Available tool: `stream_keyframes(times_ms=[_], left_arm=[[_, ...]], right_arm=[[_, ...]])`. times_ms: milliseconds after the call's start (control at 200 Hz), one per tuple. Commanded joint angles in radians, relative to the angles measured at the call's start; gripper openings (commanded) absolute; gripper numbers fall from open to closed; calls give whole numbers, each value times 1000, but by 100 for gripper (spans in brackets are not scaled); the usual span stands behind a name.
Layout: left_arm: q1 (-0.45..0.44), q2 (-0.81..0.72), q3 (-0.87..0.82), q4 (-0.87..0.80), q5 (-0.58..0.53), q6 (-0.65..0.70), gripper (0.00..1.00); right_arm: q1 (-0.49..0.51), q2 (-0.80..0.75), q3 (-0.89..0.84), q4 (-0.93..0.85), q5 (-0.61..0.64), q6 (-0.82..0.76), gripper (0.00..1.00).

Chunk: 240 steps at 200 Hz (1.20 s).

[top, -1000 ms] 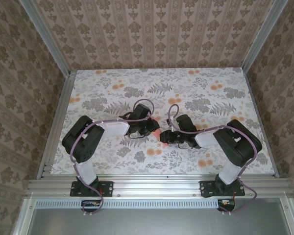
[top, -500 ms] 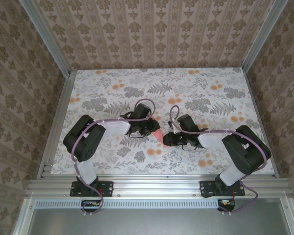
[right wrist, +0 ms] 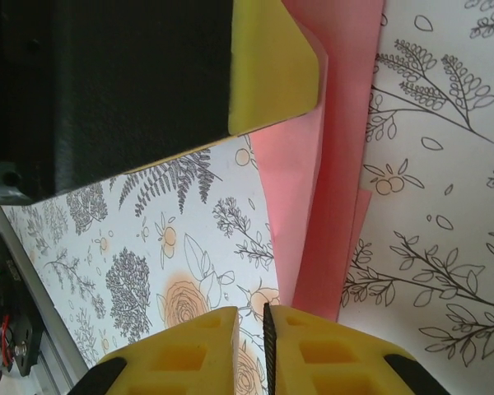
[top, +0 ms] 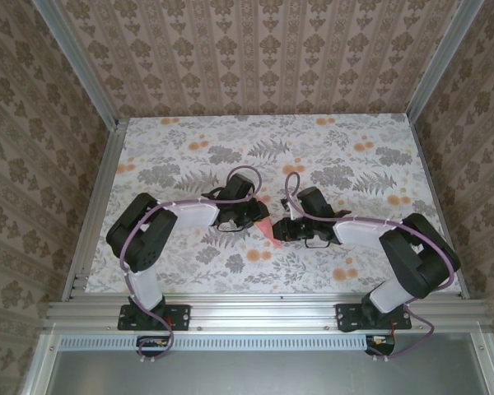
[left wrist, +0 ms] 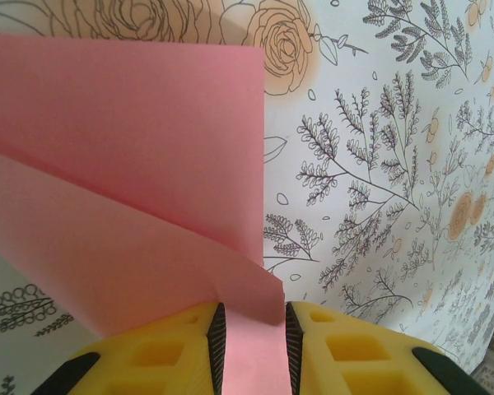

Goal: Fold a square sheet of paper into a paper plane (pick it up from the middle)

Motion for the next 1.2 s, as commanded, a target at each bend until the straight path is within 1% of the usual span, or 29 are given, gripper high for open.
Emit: stream_keyframes(times_ms=[0, 65, 145, 405, 665, 730, 855, 925, 1050, 1130, 1195], left_arm=[[-7, 22, 25, -35, 14, 28, 28], [-7, 21, 24, -34, 14, 28, 28], [-7, 20, 24, -34, 16, 28, 28], [-7, 11, 18, -32, 16, 26, 28], [-9, 1, 11, -28, 14, 23, 28], [-9, 0, 10, -28, 16, 24, 28], [-9, -3, 7, -26, 14, 23, 28], [-9, -6, 7, -26, 14, 22, 28], [-9, -7, 9, -26, 14, 24, 28], [-9, -9, 8, -26, 16, 24, 27], [-9, -11, 8, -26, 15, 22, 28]], right_arm=[[-3, 30, 33, -29, -30, -14, 18], [-2, 43, 41, -45, -20, -14, 19], [-3, 49, 38, -47, -9, -13, 25], [-2, 57, 52, -62, -14, -9, 26], [-3, 31, 61, -80, 57, -17, 29], [-3, 45, 73, -102, 60, -25, 31], [-3, 67, 70, -85, 48, -13, 31], [-3, 68, 67, -68, 25, -11, 28], [-3, 93, 78, -65, -9, -1, 27], [-3, 100, 67, -47, -13, 6, 19], [-3, 100, 55, -29, -13, 12, 15]])
